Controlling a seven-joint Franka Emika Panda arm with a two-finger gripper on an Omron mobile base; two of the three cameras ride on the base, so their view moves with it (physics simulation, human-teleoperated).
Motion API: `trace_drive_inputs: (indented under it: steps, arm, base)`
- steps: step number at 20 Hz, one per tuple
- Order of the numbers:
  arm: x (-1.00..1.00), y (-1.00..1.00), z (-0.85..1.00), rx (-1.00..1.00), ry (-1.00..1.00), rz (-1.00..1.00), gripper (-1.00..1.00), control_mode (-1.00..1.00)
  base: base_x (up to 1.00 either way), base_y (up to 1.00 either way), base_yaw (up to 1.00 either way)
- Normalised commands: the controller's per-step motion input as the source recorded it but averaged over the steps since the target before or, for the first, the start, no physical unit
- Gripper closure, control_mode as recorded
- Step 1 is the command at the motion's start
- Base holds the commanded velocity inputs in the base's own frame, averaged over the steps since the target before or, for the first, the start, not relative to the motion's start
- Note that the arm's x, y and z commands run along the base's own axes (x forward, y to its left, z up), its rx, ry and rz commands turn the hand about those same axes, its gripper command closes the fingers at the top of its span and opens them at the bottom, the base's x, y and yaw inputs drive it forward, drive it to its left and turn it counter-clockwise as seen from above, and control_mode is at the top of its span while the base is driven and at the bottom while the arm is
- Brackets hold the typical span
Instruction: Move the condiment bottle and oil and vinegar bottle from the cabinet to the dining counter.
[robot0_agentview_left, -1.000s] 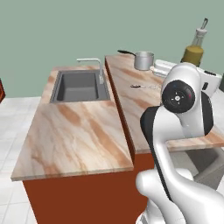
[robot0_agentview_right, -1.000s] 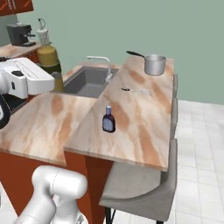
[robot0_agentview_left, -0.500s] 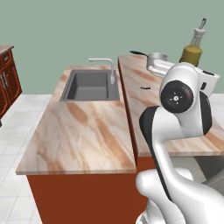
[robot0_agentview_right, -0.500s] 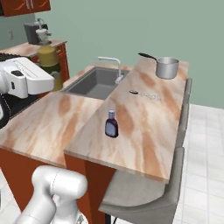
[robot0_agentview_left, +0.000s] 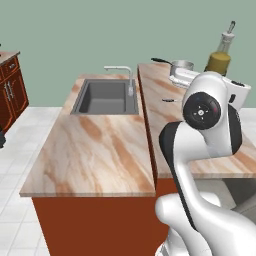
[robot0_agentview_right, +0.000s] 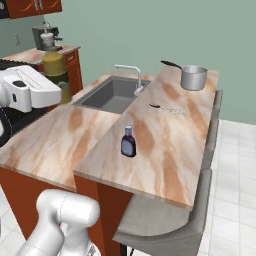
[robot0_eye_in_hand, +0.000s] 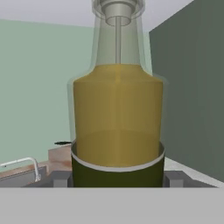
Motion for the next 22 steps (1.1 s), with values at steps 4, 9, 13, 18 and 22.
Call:
trace_drive_inputs:
  steps: [4,9,13,18,22]
  arm:
    - [0.00,0.00,0.00,0.00,0.00,0.00,1.00,1.00]
    - [0.00,0.00,0.00,0.00,0.00,0.00,1.00,1.00]
    - [0.00,-0.02,-0.05,0.00,0.00,0.00,1.00,-1.00]
    - [0.00,-0.31,-0.02,0.00,0.01,0.19,1.00,-1.00]
    - [-0.01,-0.46,-0.03,0.00,0.01,0.41,1.00,-1.00]
  base:
    - [0.00,0.00,0.00]
    - [0.00,0.00,0.00]
    - [-0.02,0.00,0.00]
    - [0.00,0.00,0.00]
    - [0.00,0.00,0.00]
